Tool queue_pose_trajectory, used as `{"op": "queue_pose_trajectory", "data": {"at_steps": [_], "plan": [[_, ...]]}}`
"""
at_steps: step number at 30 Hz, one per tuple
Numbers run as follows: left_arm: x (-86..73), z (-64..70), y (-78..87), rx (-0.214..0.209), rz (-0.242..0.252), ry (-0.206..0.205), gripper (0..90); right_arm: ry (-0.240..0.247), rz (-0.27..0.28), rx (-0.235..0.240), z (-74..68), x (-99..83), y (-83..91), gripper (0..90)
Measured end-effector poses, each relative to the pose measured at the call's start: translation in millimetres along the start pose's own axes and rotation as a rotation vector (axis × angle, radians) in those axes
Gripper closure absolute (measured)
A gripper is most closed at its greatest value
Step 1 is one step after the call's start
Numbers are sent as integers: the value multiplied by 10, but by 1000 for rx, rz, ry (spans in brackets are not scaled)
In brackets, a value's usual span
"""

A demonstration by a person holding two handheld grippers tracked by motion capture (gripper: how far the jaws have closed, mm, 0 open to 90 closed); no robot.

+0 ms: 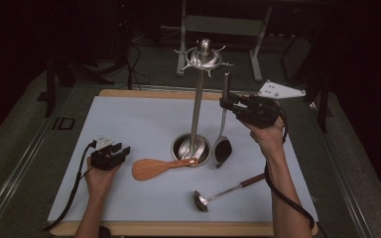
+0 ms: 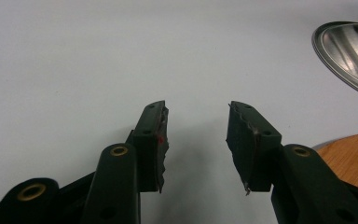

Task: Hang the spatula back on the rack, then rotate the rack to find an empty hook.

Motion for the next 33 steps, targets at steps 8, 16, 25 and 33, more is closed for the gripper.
{"op": "queue_pose_trajectory", "data": {"at_steps": [8, 16, 25, 33], "plan": [[-1, 0, 1, 0, -1, 0, 580, 6, 44, -12, 9, 86, 67, 635], [-1, -1, 0, 1, -2, 0, 580, 22, 21, -61, 40, 189, 181, 622], [-1, -2, -1, 2, -2, 3, 579, 8, 28, -105, 83, 276, 268, 628], [0, -3, 0, 0, -3, 3, 580, 18, 51, -129, 86, 426, 306, 671]]}}
Point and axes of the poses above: each handheld gripper's, and its own axes: y roughly backward along the jaws, x roughly out of its top, z roughly to its right, the point moved 3 cm from there along -y, roughly forward along the jaws, and after that the axes turned 15 degrees about y, right-handed, at the moved point
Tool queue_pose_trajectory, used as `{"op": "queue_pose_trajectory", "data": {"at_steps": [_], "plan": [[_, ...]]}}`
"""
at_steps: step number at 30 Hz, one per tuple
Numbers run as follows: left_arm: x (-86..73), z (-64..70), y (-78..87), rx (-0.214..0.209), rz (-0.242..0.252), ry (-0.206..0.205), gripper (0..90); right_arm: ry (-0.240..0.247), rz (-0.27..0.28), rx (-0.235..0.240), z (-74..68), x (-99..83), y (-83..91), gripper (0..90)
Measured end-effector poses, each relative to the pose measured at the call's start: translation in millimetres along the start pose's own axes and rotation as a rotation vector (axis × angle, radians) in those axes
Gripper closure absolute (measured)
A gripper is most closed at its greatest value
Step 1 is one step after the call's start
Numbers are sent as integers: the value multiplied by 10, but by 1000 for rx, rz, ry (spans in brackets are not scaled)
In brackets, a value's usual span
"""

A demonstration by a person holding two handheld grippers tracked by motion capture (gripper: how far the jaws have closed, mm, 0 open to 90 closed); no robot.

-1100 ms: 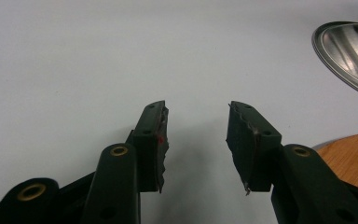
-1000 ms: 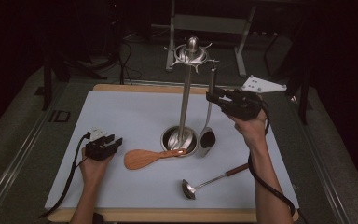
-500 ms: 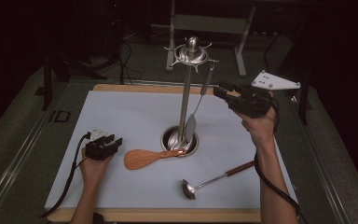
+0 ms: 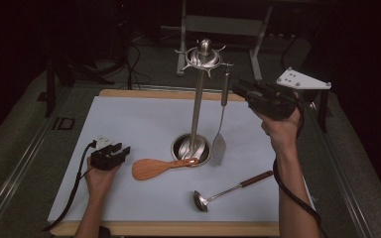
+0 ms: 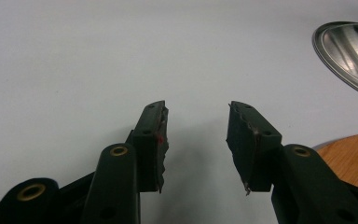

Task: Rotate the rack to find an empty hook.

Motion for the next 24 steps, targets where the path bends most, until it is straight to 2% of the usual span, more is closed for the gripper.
{"op": "queue_pose_trajectory", "data": {"at_steps": [6, 12, 24], "plan": [[0, 1, 0, 0, 0, 0, 579, 8, 2, -19, 9, 113, -4, 754], [0, 0, -2, 2, 0, 1, 579, 31, 1, -51, 1, 208, -5, 899], [1, 0, -1, 2, 0, 0, 579, 47, 6, -69, 52, 350, -45, 900]]}}
Point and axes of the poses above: each handheld gripper's, and its own axes: y roughly backward along the jaws, x roughly out of its top, z roughly to its right, the point moved 3 cm from there along -y, roughly forward along the jaws, and after that the axes turned 15 degrees about y, right-handed, at the moved point
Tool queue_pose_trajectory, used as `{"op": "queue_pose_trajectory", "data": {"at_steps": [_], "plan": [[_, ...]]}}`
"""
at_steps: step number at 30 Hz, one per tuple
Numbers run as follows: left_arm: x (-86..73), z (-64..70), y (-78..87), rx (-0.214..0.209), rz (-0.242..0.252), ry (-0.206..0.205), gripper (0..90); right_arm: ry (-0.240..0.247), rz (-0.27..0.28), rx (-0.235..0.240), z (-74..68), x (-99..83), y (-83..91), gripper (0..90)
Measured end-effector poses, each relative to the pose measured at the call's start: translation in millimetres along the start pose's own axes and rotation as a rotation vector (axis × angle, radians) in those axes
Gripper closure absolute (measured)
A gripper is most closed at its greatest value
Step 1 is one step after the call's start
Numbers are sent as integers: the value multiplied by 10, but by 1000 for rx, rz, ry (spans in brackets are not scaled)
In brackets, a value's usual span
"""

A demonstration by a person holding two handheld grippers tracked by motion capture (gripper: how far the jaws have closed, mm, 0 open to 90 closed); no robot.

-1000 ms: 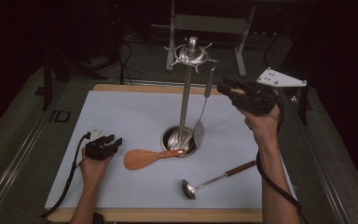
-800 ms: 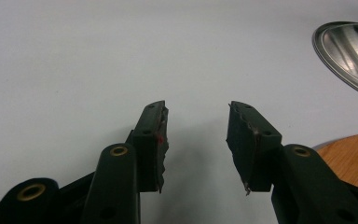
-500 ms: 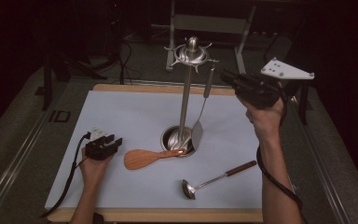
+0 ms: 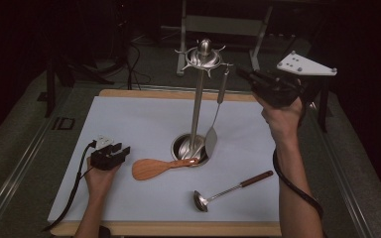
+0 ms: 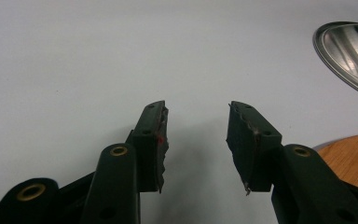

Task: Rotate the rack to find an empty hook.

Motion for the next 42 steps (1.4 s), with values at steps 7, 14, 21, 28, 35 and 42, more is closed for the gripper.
{"op": "queue_pose_trajectory", "data": {"at_steps": [7, 14, 21, 28, 35, 42], "plan": [[0, -2, 0, 1, -2, -1, 579, 15, 10, 7, 45, 27, -39, 900], [0, -2, 1, 0, -2, -1, 579, 13, 17, 21, 72, 47, -79, 900], [1, -3, 0, 0, -2, -1, 579, 23, 5, 35, 67, 47, -115, 900], [0, -3, -1, 0, -3, 0, 579, 27, 6, 40, 63, 55, -107, 900], [1, -4, -2, 0, -2, 0, 579, 38, 9, 52, 29, 74, -88, 900], [1, -4, -2, 0, -2, 0, 579, 53, 14, 59, -37, 103, -59, 900]]}}
Point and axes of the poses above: each handheld gripper's, and its own axes: y roughly backward along the jaws, x roughly out of its top, z roughly to its right, the point moved 3 cm from there along -y, roughly forward along the jaws, and after that the axes turned 15 degrees about y, right-handed, at the moved point
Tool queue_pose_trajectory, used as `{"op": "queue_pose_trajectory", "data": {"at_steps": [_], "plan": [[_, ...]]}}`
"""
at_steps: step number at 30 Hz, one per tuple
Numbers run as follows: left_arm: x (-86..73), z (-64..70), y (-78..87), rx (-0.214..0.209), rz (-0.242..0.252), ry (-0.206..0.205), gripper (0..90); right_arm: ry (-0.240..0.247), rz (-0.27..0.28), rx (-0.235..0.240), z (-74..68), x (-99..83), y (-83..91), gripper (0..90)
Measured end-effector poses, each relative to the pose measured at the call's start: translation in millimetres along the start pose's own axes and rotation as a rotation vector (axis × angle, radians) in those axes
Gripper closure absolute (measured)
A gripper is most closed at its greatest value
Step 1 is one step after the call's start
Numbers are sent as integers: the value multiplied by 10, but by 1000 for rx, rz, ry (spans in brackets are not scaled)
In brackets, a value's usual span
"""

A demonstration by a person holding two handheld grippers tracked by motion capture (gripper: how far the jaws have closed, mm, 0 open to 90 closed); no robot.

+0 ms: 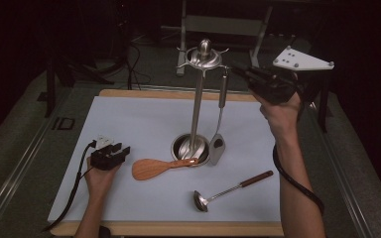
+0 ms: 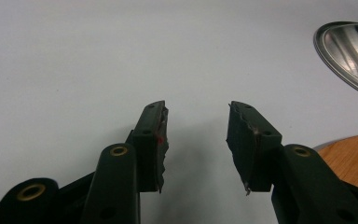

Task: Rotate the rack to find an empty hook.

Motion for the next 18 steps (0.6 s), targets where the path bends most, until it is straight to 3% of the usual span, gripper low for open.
{"op": "queue_pose_trajectory", "data": {"at_steps": [18], "plan": [[1, 0, -2, 0, 2, 0, 579, 47, 17, 30, -238, 84, 6, 900]]}}
Point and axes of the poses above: each handheld gripper's, and its own axes: y roughly backward along the jaws, x roughly out of its top, z roughly to its right, the point moved 3 cm from there along -y, roughly forward along the jaws, and after that the axes turned 15 degrees about y, right-handed, at the moved point
